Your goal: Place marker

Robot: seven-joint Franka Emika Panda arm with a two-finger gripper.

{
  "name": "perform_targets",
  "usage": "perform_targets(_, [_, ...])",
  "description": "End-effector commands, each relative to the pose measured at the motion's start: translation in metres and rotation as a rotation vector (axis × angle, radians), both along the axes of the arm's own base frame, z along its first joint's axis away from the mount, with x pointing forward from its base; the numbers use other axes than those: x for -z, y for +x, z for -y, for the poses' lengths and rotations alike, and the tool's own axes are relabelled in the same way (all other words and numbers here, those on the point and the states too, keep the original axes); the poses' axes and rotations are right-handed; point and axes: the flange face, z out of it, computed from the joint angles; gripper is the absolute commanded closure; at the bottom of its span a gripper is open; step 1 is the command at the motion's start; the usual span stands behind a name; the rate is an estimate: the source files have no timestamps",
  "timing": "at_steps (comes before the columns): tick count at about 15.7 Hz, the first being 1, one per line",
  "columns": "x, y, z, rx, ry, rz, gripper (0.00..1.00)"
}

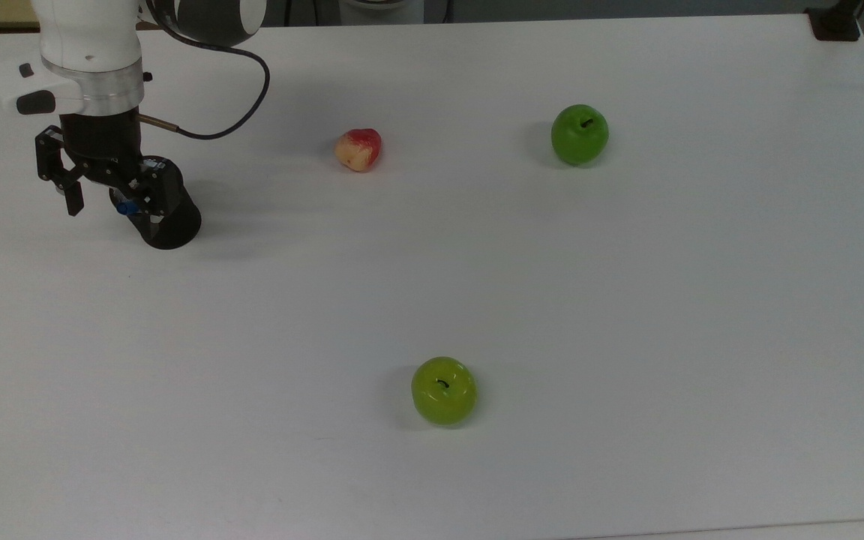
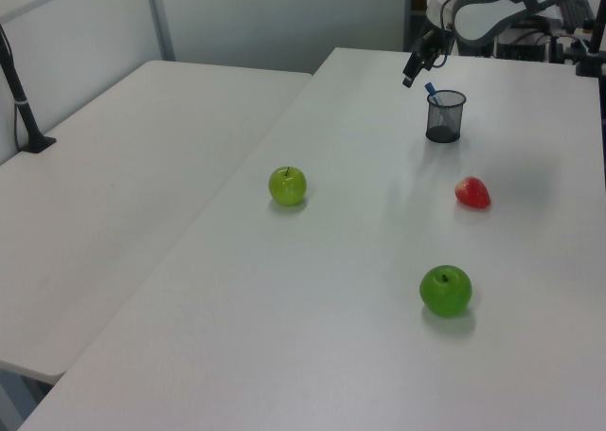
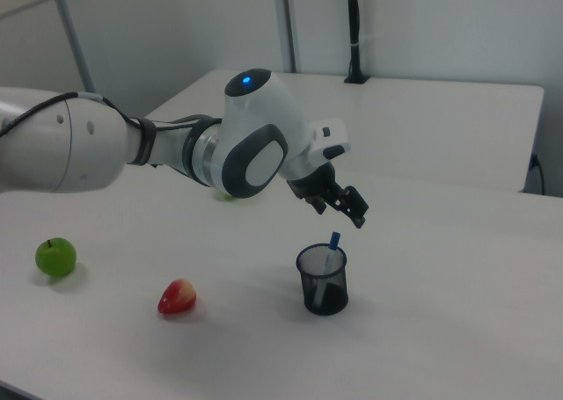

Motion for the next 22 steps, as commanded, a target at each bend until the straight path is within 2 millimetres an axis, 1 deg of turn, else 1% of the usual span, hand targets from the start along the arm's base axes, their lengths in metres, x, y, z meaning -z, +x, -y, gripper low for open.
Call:
perform_targets(1, [-0.004, -0.004, -0.004, -0.020, -0.019, 0.010, 0.00])
perform_targets(2, [-0.005, -0.004, -0.005, -0.021, -0.020, 0.010, 0.00])
perform_targets(3, [-0.007, -0.002, -0.012, -0.032, -0.019, 0.012, 0.00])
perform_targets(5, [-0.013, -0.001, -0.032, -0.056, -0.013, -0.018, 0.00])
perform_targets(6, [-0.023, 0.002, -0.045, -0.071, -0.010, -0.023, 0.00])
perform_targets(7, [-0.033, 0.004, -0.059, -0.077, -0.004, -0.037, 0.00])
perform_targets(8, [-0.035, 0.004, -0.077, -0.075, 0.010, -0.060, 0.00])
perform_targets(9, [-0.044, 0.005, -0.097, -0.076, 0.017, -0.059, 0.00])
perform_targets(10, [-0.054, 0.004, -0.118, -0.086, 0.022, -0.064, 0.00])
perform_targets(11, [-0.061, -0.001, -0.133, -0.094, 0.019, -0.090, 0.00])
perform_targets(13, [-0.077, -0.013, -0.174, -0.144, 0.005, -0.161, 0.00])
perform_targets(14, [-0.087, -0.022, -0.190, -0.161, 0.004, -0.190, 0.00])
perform_targets(15, [-0.097, -0.031, -0.205, -0.180, 0.002, -0.220, 0.00])
perform_targets(17, [-0.108, -0.051, -0.236, -0.217, -0.004, -0.303, 0.00])
perform_targets(18, [-0.119, -0.066, -0.255, -0.242, -0.010, -0.350, 0.00])
perform_targets(20, [-0.129, -0.085, -0.273, -0.264, -0.017, -0.415, 0.00])
perform_targets(22, [-0.145, -0.100, -0.278, -0.268, -0.007, -0.435, 0.00])
